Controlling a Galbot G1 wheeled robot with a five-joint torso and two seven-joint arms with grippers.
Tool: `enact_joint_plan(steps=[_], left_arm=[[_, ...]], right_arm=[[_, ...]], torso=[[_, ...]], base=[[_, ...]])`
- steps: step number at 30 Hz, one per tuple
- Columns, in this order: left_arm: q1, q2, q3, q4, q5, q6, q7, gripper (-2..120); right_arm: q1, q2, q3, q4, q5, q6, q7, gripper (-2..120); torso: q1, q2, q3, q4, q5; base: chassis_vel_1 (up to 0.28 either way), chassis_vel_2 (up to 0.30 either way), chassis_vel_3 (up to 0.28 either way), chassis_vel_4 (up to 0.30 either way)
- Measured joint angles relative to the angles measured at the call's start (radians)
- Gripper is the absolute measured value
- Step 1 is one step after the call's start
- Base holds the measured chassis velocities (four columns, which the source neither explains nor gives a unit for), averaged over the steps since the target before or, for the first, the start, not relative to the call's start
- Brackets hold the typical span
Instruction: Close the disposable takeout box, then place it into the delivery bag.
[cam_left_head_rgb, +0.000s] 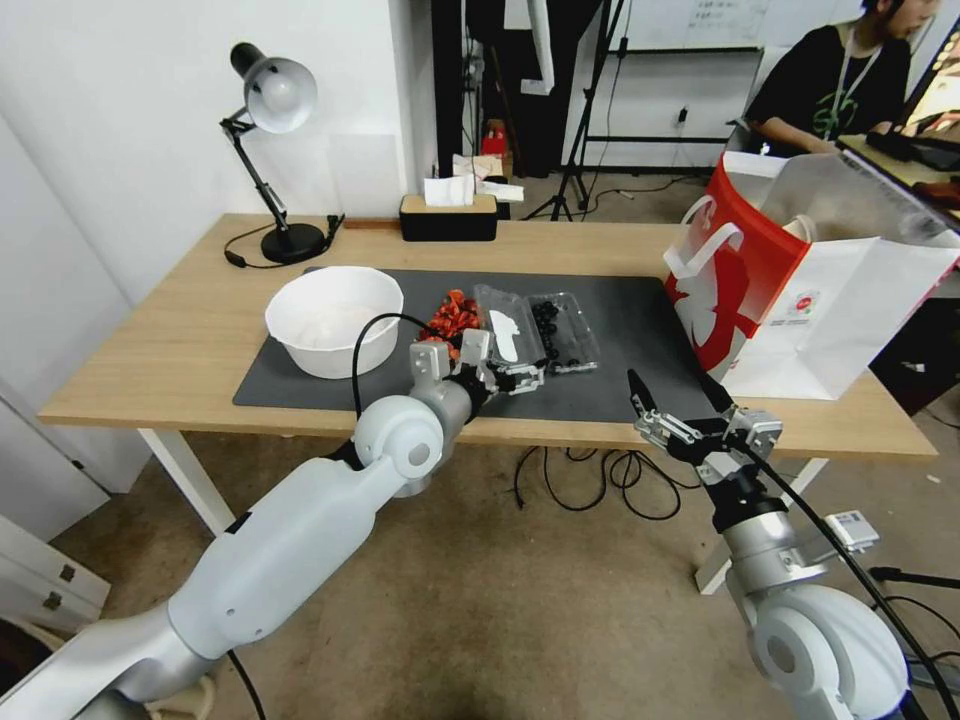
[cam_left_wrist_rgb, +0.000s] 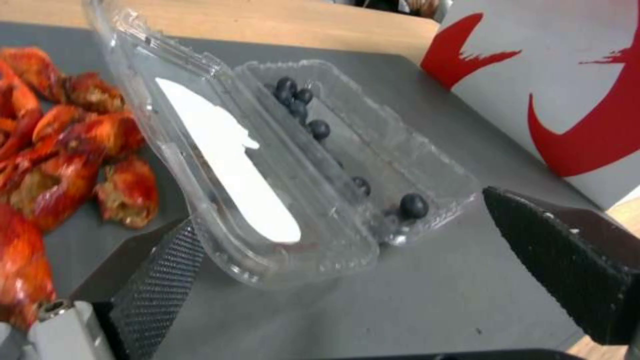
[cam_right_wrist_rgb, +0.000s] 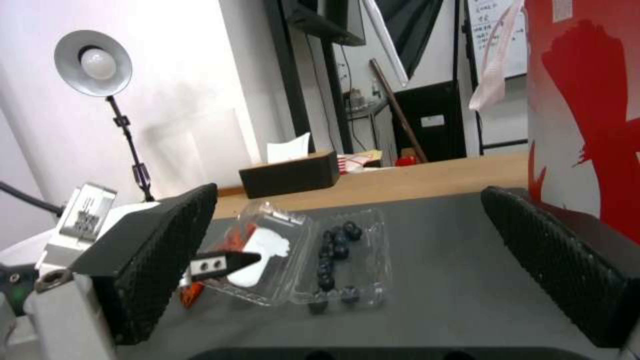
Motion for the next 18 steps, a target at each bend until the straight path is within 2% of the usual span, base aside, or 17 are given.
enact_joint_plan(steps=[18], left_arm=[[-0.075, -0.010, 0.044, 0.013, 0.000, 0.006, -0.001, 100]], right_arm=[[-0.008, 0.013, 0.006, 0.005, -0.001, 0.003, 0.000, 100]], torso=[[0.000, 0.000, 0.000, 0.0001, 0.0000]], base=[[0.000, 0.000, 0.000, 0.000]])
